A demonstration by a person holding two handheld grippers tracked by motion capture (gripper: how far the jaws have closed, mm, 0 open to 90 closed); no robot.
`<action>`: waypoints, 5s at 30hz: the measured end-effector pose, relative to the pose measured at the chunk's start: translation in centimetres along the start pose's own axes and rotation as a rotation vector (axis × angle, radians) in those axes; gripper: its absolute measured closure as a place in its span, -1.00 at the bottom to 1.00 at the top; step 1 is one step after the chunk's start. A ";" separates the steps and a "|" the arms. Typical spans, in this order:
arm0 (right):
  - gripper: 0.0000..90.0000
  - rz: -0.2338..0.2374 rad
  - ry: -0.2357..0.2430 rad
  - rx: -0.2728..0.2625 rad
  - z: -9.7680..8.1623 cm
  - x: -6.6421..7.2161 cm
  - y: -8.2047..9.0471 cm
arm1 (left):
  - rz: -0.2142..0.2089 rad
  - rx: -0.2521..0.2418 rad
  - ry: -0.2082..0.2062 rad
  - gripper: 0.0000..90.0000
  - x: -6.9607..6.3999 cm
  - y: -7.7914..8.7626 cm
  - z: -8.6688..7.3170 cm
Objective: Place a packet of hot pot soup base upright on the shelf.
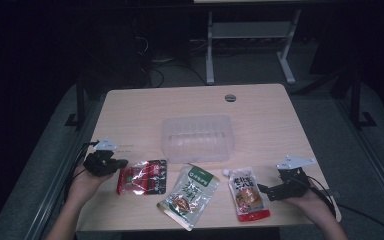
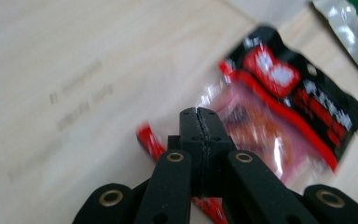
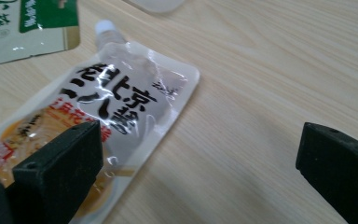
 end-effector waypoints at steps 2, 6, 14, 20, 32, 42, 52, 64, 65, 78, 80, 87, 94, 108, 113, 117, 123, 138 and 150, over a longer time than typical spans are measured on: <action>-0.99 0.011 0.014 -0.006 0.4 0.5 0.1 | -0.008 0.014 0.012 0.99 -0.2 0.1 -1.4; -0.96 0.029 0.032 -0.016 1.0 1.3 0.2 | -0.009 0.040 0.006 0.99 -0.5 -0.2 -2.2; -0.86 0.146 0.071 -0.015 2.8 4.3 -0.7 | 0.017 0.073 -0.019 0.99 -0.5 -1.1 -2.0; -0.87 0.204 0.119 0.008 4.1 6.1 -2.0 | 0.020 0.081 -0.006 0.99 -0.3 -1.3 -2.1; -0.85 0.337 0.139 0.009 7.5 9.2 -5.4 | 0.031 0.109 -0.006 1.00 0.0 -1.7 -2.4; -0.70 0.444 0.128 0.004 11.4 12.0 -9.5 | 0.023 0.110 0.012 1.00 0.1 -1.6 -2.4; -0.36 0.541 0.113 0.026 13.4 13.7 -12.7 | 0.009 0.093 0.037 1.00 0.3 -1.7 -2.5; -0.21 0.645 0.088 0.035 14.2 15.7 -16.6 | 0.003 0.097 0.037 1.00 0.5 -1.6 -2.6; -0.21 0.645 0.088 0.035 14.2 15.7 -16.6 | 0.002 0.098 0.037 1.00 0.5 -1.6 -2.6; 0.13 0.717 0.061 0.053 15.5 17.2 -19.1 | -0.003 0.091 0.033 1.00 0.6 -1.7 -2.7; 0.18 0.718 0.069 0.052 15.5 17.3 -19.2 | -0.004 0.091 0.034 1.00 0.6 -1.6 -2.7; 0.49 0.743 0.088 0.046 15.6 17.7 -19.5 | -0.006 0.091 0.041 1.00 0.6 -1.6 -2.7; 0.80 0.770 0.142 0.022 16.0 18.0 -19.4 | -0.009 0.085 0.056 1.00 0.6 -1.7 -2.7; 1.00 0.799 0.257 -0.050 16.4 18.9 -19.4 | -0.003 0.082 0.042 1.00 0.5 -1.6 -2.8; 1.00 0.808 0.269 -0.101 17.1 19.2 -18.7 | -0.012 0.066 0.057 1.00 0.6 -1.4 -2.8; 1.00 0.804 0.281 -0.124 17.5 18.8 -17.9 | -0.012 0.028 0.068 1.00 0.6 -0.6 -2.5; 1.00 0.807 0.308 -0.143 17.9 18.5 -16.3 | -0.016 -0.001 0.061 1.00 0.0 -0.2 -2.1; 1.00 0.836 0.377 -0.147 17.7 17.4 -11.2 | -0.016 -0.005 0.029 0.98 -0.6 -0.2 -1.6; 1.00 0.799 0.374 -0.169 16.8 14.6 -6.8 | -0.054 -0.004 0.022 0.99 -1.3 -0.5 -1.4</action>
Point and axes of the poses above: each handheld gripper's, and its own axes: y roughly backward along the jaws, z roughly out of its top, x roughly to its left, the point moved 1 cm from there along -y, roughly forward along the jaws, and after that the axes turned 6 degrees about z, right-handed, at the moved point
